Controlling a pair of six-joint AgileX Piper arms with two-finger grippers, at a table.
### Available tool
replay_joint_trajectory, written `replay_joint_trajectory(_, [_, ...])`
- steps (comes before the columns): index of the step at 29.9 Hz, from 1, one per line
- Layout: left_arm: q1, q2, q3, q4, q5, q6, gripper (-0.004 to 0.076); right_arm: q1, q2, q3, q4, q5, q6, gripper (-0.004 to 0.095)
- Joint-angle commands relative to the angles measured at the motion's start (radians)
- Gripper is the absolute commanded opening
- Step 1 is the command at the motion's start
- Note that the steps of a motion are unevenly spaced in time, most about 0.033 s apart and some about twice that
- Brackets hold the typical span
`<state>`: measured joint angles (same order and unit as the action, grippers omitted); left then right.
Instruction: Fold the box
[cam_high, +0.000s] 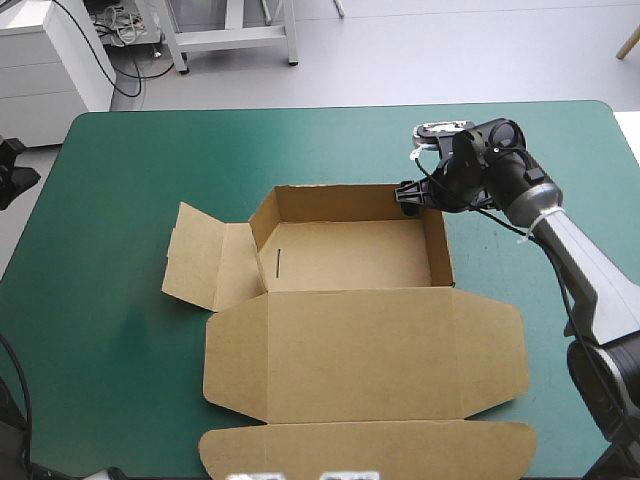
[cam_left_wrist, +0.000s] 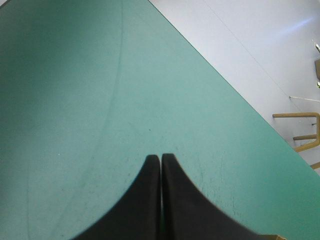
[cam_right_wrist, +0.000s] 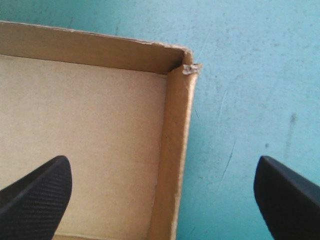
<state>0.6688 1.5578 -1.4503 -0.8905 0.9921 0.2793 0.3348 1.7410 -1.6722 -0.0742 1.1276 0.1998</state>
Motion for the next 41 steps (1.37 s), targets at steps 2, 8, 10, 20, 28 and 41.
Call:
replay_joint_trajectory(2, [0.001, -0.044, -0.025, -0.056, -0.011, -0.009, -0.0008, -0.004, -0.080, -0.094, 0.021, 0.043, -0.053, 0.0924])
replay_joint_trajectory(8, [0.001, -0.044, -0.025, -0.055, -0.005, -0.010, -0.0008, -0.003, -0.212, -0.095, 0.038, 0.043, -0.044, 0.0924])
replay_joint_trajectory(10, [0.001, -0.044, -0.025, -0.057, 0.001, -0.010, -0.0008, -0.003, -0.263, -0.095, 0.038, 0.043, -0.044, 0.0924])
replay_joint_trajectory(20, [0.001, -0.044, -0.025, -0.057, 0.011, -0.024, -0.0008, -0.003, -0.450, -0.093, 0.049, 0.043, -0.014, 0.0924])
replay_joint_trajectory(28, [0.001, -0.044, -0.025, -0.064, 0.015, -0.026, -0.0008, -0.003, -0.467, 0.063, 0.047, 0.043, 0.011, 0.0924])
replay_joint_trajectory(41, [0.001, -0.044, -0.025, -0.064, 0.015, -0.026, -0.0008, -0.003, -0.158, 0.097, 0.027, 0.030, -0.025, 0.0924])
